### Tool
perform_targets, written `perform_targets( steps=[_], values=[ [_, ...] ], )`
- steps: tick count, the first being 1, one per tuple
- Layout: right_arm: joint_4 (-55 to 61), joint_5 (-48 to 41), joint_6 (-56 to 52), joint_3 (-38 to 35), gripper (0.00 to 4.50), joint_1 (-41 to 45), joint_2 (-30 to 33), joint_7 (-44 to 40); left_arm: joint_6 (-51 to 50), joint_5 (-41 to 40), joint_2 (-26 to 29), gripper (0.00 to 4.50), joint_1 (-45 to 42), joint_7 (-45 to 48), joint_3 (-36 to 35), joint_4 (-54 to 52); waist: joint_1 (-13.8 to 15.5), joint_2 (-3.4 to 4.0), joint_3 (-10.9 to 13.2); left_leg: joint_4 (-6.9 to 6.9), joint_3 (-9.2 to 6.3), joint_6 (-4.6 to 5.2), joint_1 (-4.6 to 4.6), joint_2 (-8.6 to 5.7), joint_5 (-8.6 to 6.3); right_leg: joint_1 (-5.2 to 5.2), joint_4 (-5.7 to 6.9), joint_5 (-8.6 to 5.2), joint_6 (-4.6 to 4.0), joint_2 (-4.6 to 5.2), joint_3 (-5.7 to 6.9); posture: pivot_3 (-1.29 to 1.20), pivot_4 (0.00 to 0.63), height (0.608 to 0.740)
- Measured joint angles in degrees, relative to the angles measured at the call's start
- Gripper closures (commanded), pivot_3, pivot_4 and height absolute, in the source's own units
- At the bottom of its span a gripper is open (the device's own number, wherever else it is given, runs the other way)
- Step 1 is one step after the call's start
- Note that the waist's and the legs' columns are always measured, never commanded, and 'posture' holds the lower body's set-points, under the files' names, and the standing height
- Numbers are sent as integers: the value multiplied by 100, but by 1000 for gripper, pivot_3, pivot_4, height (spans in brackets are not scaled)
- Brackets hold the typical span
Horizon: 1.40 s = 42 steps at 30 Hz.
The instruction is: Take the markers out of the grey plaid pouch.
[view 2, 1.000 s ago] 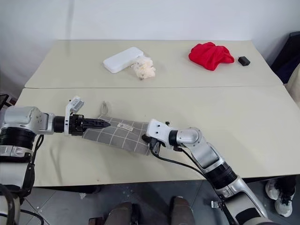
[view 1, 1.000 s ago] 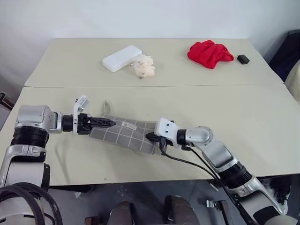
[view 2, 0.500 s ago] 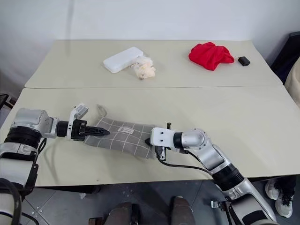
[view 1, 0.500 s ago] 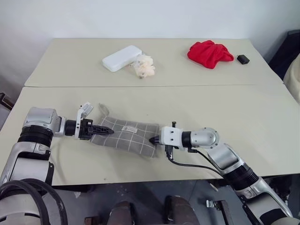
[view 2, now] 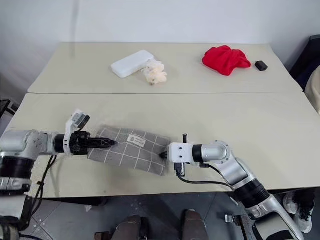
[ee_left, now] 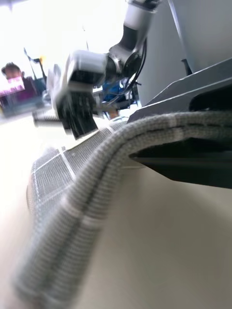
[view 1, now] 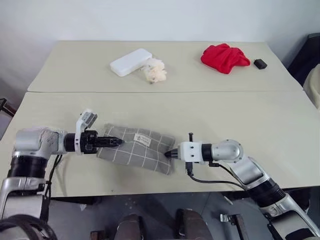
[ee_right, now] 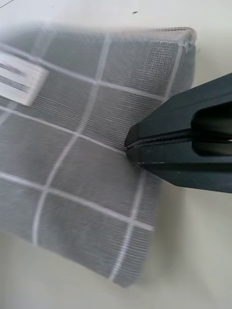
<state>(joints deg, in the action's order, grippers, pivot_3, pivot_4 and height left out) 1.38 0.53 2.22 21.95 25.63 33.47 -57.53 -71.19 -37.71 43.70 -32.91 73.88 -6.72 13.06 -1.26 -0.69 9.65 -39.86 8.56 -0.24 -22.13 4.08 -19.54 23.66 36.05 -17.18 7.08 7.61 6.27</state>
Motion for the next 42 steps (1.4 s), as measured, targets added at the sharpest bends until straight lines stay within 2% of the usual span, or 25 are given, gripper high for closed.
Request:
perform_targets(
  steps=[2, 4, 8, 11, 13, 17, 21, 26, 33, 36, 42],
  values=[
    [41, -82, 6, -105, 4500, -101, 57, -68, 249, -193, -351, 4485, 315, -289, -454, -379, -1, 0, 0, -7, -1, 1, 0, 0, 0, -2, 3, 0, 0, 0, -1, 0, 150, 740],
    [73, -155, 18, -186, 4500, -190, 106, -127, 542, -245, -468, 4485, 603, -455, -634, -607, -18, 0, 0, -8, 0, 0, 0, 2, 0, -1, 5, 0, 0, -1, -1, 0, 150, 740],
    [81, -253, 30, -254, 4500, -343, 245, -332, 842, -239, -359, 4485, 1207, -640, -620, -1009, -29, 0, 0, -5, 1, 0, 1, 2, 0, 0, 4, 0, 0, -2, -1, 0, 150, 740],
    [86, -265, 38, -267, 4500, -347, 256, -433, 604, -247, -173, 3837, 1430, -719, -455, -1088, -27, 0, 0, -5, 1, 1, 2, 3, -1, 0, 3, 0, 0, -3, -2, 0, 150, 740],
    [85, -262, 38, -276, 4500, -335, 256, -491, 343, -266, -103, 3222, 1563, -845, -342, -1089, -14, 1, 1, -6, 0, 1, 0, 3, -1, 0, 3, 0, 0, -2, -1, 0, 150, 740],
    [77, -182, 49, -239, 4500, -271, 227, -510, 93, -199, 162, 2026, 1210, -1047, -135, -607, -21, 1, 1, -7, 1, 1, 0, 3, -1, 1, 6, 0, 0, -4, -1, 0, 150, 740],
    [61, -87, 122, -225, 4500, -239, 204, -461, -134, -50, 631, 2026, 704, -915, 344, -103, -26, 3, 2, -3, 6, 1, 0, 4, -1, 5, 5, 0, 0, -6, -2, 0, 150, 740],
    [50, -41, 164, -220, 4500, -232, 191, -432, -319, 7, 697, 2026, 170, -761, 734, 475, -20, 3, 2, -5, 7, 1, -2, 3, -1, 4, 6, 0, 0, -6, -2, 0, 150, 740],
    [52, -4, 167, -217, 4500, -239, 153, -401, -782, -66, 794, 2026, 71, -468, 1169, 349, -27, 3, 2, -5, 8, 1, -1, 4, -1, 5, 6, 0, 0, -7, -3, 0, 150, 740],
    [52, 6, 168, -217, 4500, -243, 153, -378, -840, -87, 745, 2611, 68, -533, 1091, 385, -26, 3, 2, -6, 7, 1, -1, 4, -1, 5, 6, 0, 0, -6, -4, 0, 150, 740],
    [51, 9, 183, -218, 4500, -251, 156, -360, -786, -81, 619, 4488, 54, -764, 863, 582, -25, 2, 2, -7, 7, 1, -1, 4, -1, 5, 6, 0, 0, -6, -4, 0, 150, 740]
  ],
)
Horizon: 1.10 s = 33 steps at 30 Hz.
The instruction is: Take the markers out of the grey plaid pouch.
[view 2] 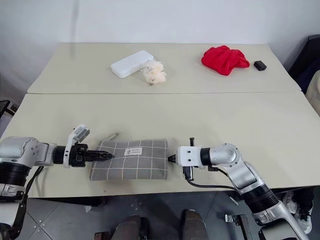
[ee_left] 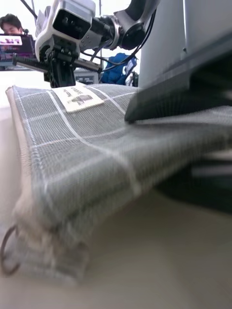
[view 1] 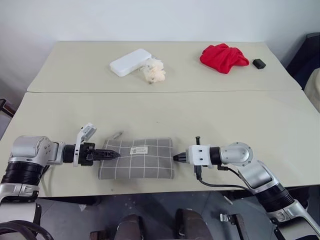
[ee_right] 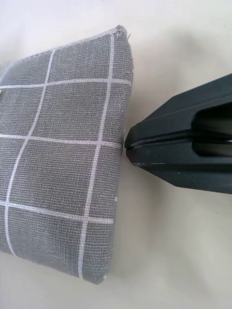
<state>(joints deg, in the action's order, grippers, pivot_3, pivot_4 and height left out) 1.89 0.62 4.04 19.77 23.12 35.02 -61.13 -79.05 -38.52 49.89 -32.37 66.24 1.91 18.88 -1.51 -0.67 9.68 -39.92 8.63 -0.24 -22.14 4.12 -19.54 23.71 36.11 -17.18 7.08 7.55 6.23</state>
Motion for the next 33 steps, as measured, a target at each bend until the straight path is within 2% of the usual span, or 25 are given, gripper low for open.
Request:
perform_targets(
  steps=[8, 10, 12, 13, 14, 18, 20, 22, 25, 27, 33],
  values=[
    [54, -223, -205, -153, 4500, -101, 27, -26, -235, -307, -98, 4488, 15, 16, -345, -124, 12, 0, 0, -1, -2, 0, -2, 0, 0, 0, 0, 0, 0, 1, 0, 0, 150, 740],
    [283, -647, -732, -441, 4500, -253, 99, -59, -181, -429, -185, 4488, 69, 7, -528, -294, 20, 0, 2, -2, -3, 0, -4, 0, 0, 0, 0, 0, 0, 2, 0, 0, 150, 740],
    [878, -1577, -1703, -913, 4122, -415, 247, -130, 275, -471, -469, 4500, 78, -132, -953, -332, 41, 6, 7, -6, -8, 0, -5, 1, 0, 0, 2, 0, 0, 0, 1, 0, 150, 740],
    [1155, -2007, -2128, -1144, 3943, -453, 331, -159, 628, -461, -583, 4500, 104, -195, -1134, -396, 42, 5, 7, -6, -9, 0, -6, 2, 0, 0, 3, 0, 0, 1, 2, 0, 150, 740],
    [1521, -2648, -2722, -1528, 3566, -536, 548, -202, 1266, -403, -809, 4500, 121, -319, -1409, -534, 65, 5, 7, -7, -14, 1, -5, 1, 0, -2, 2, 0, 0, 3, 1, 0, 150, 740],
    [2059, -4064, -4143, -2368, 2287, -657, 1084, -209, 3246, 21, -1123, 4500, 285, -409, -1762, -865, 126, -3, 3, -5, -7, 3, -4, 2, -2, -4, -8, 1, -1, 2, 4, 0, 150, 740],
    [2061, -4806, -4854, -2667, 1679, -576, 1127, -13, 4394, 423, -1266, 4500, 472, -326, -1666, -1036, 138, -1, 4, -4, -3, 4, -3, 0, -3, -3, -7, 1, -1, 4, 2, 0, 150, 740],
    [2014, -5603, -5642, -2887, 946, -188, 1200, 290, 6005, 1136, -1537, 4500, 619, -354, -1378, -1061, 148, 1, 5, -6, -2, 6, -4, 0, -4, -2, -7, 1, -1, 6, 2, 0, 150, 740],
    [1958, -6023, -6195, -2939, 23, 438, 1045, 884, 7982, 2063, -1754, 4500, 627, -581, -1007, -869, 157, -5, 2, -8, -3, 9, -4, 0, -5, -2, -9, 2, -2, 11, 3, 0, 150, 740],
    [1729, -6177, -6584, -2845, 23, 992, 608, 1614, 9462, 2867, -1869, 4500, 550, -1024, -713, -584, 159, -4, 2, -9, -3, 10, -6, -2, -6, 0, -5, 3, -1, 15, 4, 0, 150, 740],
    [1415, -6298, -7223, -2487, 23, 2004, -156, 2751, 11310, 4089, -2120, 4500, 313, -1911, -104, 73, 150, -4, 1, -8, 2, 19, -27, -4, -10, 17, -6, 7, 6, 15, 8, 0, 150, 740]
  ],
)
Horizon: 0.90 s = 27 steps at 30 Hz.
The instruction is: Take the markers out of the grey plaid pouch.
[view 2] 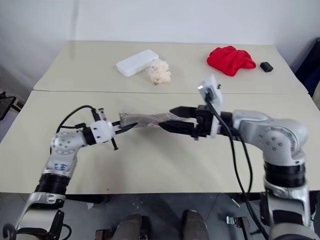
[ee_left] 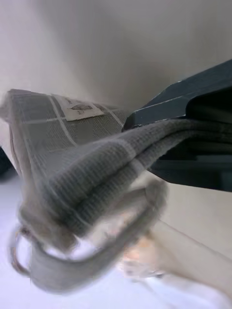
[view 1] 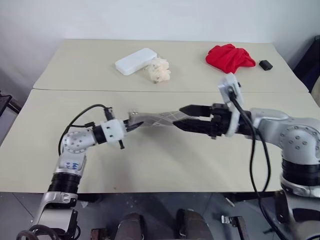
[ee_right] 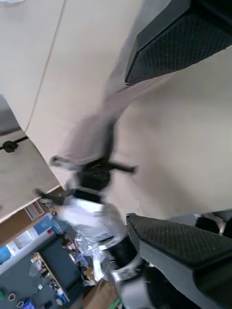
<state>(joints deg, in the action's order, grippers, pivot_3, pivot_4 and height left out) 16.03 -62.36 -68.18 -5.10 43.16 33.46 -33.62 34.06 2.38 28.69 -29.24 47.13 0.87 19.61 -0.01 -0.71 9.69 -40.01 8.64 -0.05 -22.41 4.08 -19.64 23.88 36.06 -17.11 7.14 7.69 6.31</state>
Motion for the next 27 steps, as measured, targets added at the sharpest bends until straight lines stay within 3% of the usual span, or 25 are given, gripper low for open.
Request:
perform_targets(
  steps=[8, 14, 27],
  values=[
    [-475, 86, -621, 218, 23, 590, -625, 915, 1299, 1162, 149, 4500, -63, -897, 455, 329, -10, 0, 0, 4, 7, 2, -12, 0, -1, 11, -2, 0, 1, -1, 1, 0, 150, 740],
    [-477, 424, -840, 802, 23, 674, -868, 921, 1427, 1473, 171, 4500, -62, -1147, 748, 298, -23, 1, 0, 4, 9, 4, -23, 2, -2, 24, 0, 1, 2, -1, 1, 0, 150, 740],
    [-450, 866, -1286, 1090, 23, 528, -1220, 1194, 1411, 1936, 309, 4500, -63, -1715, 936, 135, -27, 1, 0, -5, 11, 4, -70, 2, -1, 69, 6, 2, 4, -2, 5, 0, 150, 740]
  ],
)
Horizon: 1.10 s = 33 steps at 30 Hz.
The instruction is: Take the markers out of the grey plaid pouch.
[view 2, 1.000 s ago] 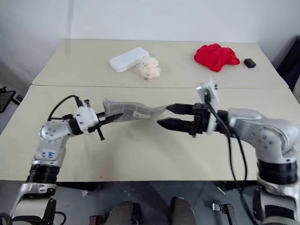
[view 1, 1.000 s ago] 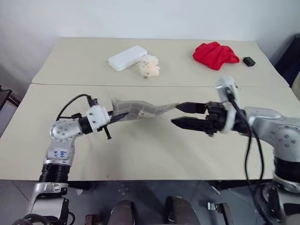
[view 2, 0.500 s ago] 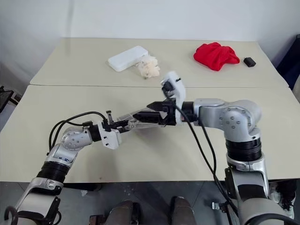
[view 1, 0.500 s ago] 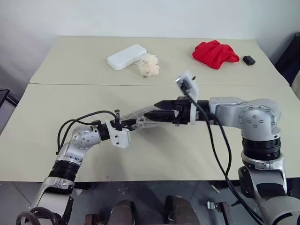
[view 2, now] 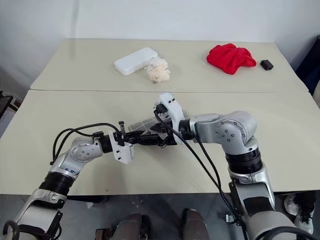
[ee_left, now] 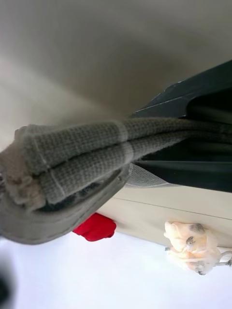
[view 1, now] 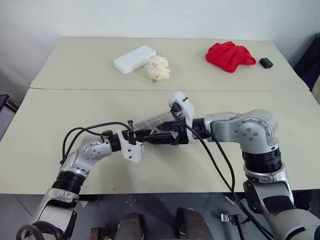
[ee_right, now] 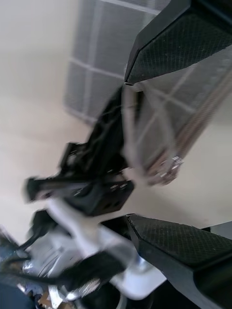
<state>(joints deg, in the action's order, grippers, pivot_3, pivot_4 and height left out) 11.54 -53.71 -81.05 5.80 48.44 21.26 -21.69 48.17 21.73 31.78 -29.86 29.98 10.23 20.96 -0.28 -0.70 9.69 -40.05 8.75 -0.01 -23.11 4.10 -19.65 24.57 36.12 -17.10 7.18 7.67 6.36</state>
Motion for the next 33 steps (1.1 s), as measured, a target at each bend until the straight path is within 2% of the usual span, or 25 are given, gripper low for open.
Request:
perform_targets(
  steps=[3, 12, 14, 15, 33],
  values=[
    [46, 65, -39, -2, 571, -2, -30, 1, -6, 9, 27, 4500, 0, -51, 19, -18, -1, 0, 0, 1, 0, 0, 0, 1, 0, 0, 0, 0, 0, -1, 1, 0, 150, 740],
    [51, 46, -155, -248, 3665, -63, -305, 1, -13, 41, 82, 4500, 0, -116, 137, -25, -2, 0, 0, 1, 0, 0, 0, 1, 0, 0, -1, 0, 0, -1, 1, 0, 150, 740],
    [50, 24, -182, -373, 4290, -71, -386, 0, -13, 41, 89, 4500, 0, -119, 150, -26, -1, 0, 0, 1, 0, 0, 0, 1, 0, 0, -1, 0, 0, -1, 1, 0, 150, 740],
    [50, 2, -190, -447, 4459, -76, -410, -3, -12, 41, 91, 4500, 1, -122, 155, -29, -1, 0, 0, 1, 0, 0, 0, 1, 0, 0, -1, 0, 0, -1, 1, 0, 150, 740],
    [-432, -238, -434, -1393, 4459, -253, -1107, 153, -5, -60, 212, 4500, 79, -181, 165, -222, -14, 0, 0, 4, 1, -1, 0, 1, 1, 0, -1, 0, 0, -2, 1, 0, 150, 740]
  ],
)
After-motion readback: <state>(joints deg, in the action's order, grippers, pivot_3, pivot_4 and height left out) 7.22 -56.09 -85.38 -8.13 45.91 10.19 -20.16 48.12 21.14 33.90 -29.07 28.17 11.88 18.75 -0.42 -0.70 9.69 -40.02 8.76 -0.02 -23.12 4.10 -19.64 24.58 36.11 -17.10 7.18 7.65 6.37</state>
